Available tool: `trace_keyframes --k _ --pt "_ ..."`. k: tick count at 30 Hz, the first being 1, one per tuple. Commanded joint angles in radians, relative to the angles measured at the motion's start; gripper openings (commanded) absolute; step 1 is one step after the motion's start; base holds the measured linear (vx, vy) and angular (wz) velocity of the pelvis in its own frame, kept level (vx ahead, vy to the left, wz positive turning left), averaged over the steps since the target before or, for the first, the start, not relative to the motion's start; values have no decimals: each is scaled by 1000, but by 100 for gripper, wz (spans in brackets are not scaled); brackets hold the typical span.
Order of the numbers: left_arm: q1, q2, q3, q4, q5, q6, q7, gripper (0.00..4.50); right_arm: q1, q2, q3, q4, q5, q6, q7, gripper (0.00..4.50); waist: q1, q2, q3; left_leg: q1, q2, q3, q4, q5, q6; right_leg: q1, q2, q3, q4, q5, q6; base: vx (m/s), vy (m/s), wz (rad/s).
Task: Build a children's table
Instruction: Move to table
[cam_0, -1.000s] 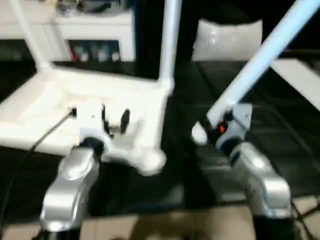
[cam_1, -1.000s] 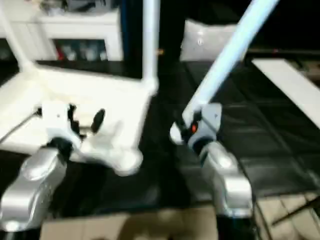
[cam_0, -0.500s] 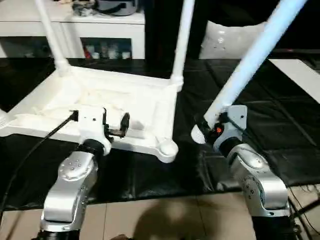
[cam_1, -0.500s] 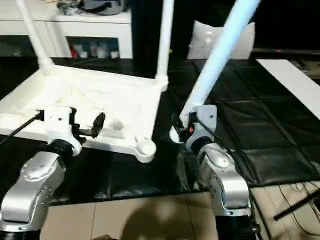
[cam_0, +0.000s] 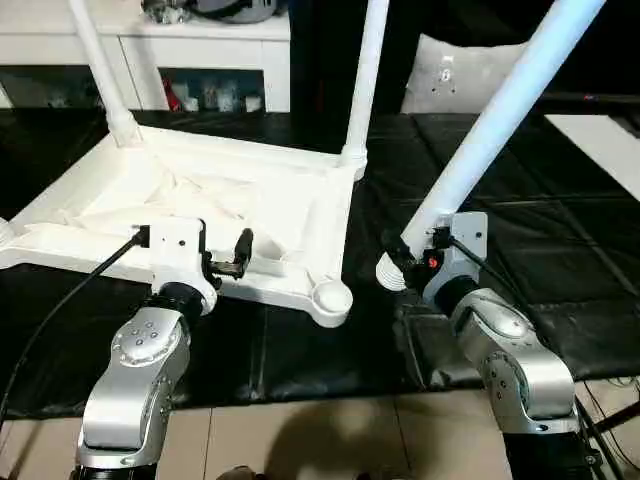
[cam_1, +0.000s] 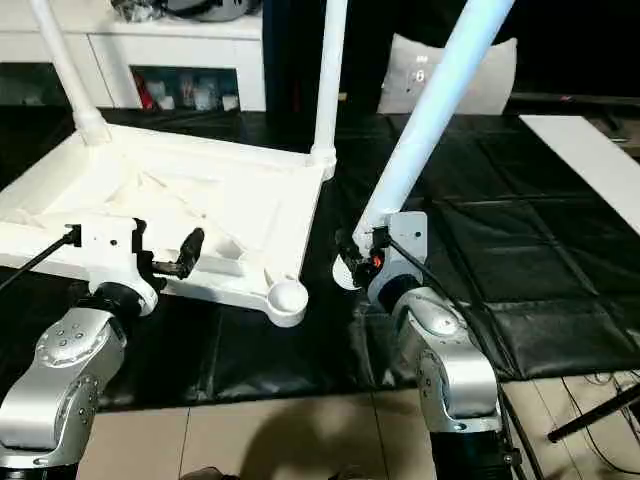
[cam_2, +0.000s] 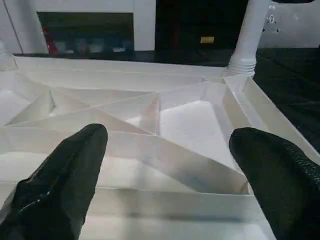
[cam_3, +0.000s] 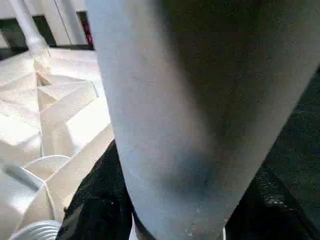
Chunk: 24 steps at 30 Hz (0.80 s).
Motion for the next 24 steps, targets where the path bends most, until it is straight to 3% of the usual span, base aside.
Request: trace_keyframes --k 1,2,3,4,6,8,11,13,15,16,18,21,24 --pt "-5 2 -15 -14 0 15 -13 450 -16 -11 2 -13 2 0 12 190 -3 7 -55 15 91 -38 -118 -360 -66 18 -57 44 -69 -271 -148 56 -15 -4" --pt "-6 2 -15 -12 1 15 -15 450 -14 -12 2 -13 2 -1 13 190 0 6 -57 14 91 -34 -116 -321 -58 20 -57 45 -67 -215 -156 62 -19 -1" --pt "-8 3 -15 -11 2 15 -15 450 -14 -13 1 -14 2 0 15 190 3 11 -59 14 90 -33 -115 -293 -53 22 -57 45 -64 -181 -161 66 -21 -1" --pt "-11 3 -14 -9 2 15 -15 450 -14 -14 0 -15 0 0 15 190 6 7 -65 11 91 -26 -110 -180 -24 34 -56 44 -54 -43 -184 66 -21 -1" --pt "-14 5 -14 -7 2 15 -15 450 -14 -15 -1 -15 -4 1 15 190 9 8 -68 10 90 -20 -103 -73 14 41 -56 42 -45 76 -215 29 -10 -2" --pt "-14 5 -14 -7 2 16 -16 450 -16 -16 -1 -14 -4 1 16 190 12 6 -69 13 90 -15 -99 -16 49 44 -56 40 -41 124 -241 0 0 0" --pt "-13 7 -13 -8 3 19 -18 450 -17 -19 0 -12 -2 1 15 190 13 6 -62 15 96 -11 -104 -78 59 42 -56 41 -49 32 -258 0 0 0" --pt "-14 8 -13 -8 4 20 -18 450 -17 -19 2 -10 -4 0 15 190 11 7 -55 20 99 -10 -112 -180 27 36 -53 42 -59 -97 -244 0 0 0" --pt "-14 8 -12 -7 5 21 -20 450 -18 -19 3 -9 -5 -1 16 190 10 7 -52 21 100 -10 -115 -219 7 34 -52 43 -64 -155 -230 0 0 0" --pt "-15 8 -12 -7 5 21 -22 450 -18 -19 3 -8 -7 -2 16 190 8 7 -49 25 100 -11 -118 -279 -25 27 -50 44 -70 -232 -204 0 0 0" --pt "-18 9 -11 -4 5 21 -24 450 -19 -14 -3 -7 -4 -9 13 190 7 6 -49 26 99 -12 -120 -316 -47 23 -51 45 -74 -280 -179 0 0 0" --pt "-31 30 -24 10 0 16 -60 450 -25 -12 -22 3 10 -26 19 190 7 5 -50 25 98 -13 -120 -319 -57 20 -50 46 -75 -286 -162 0 0 0" --pt "-63 115 -65 59 21 12 -157 450 -36 -16 -35 5 41 -32 50 190 9 6 -54 25 93 -12 -119 -290 -45 19 -48 46 -71 -253 -153 0 0 0"
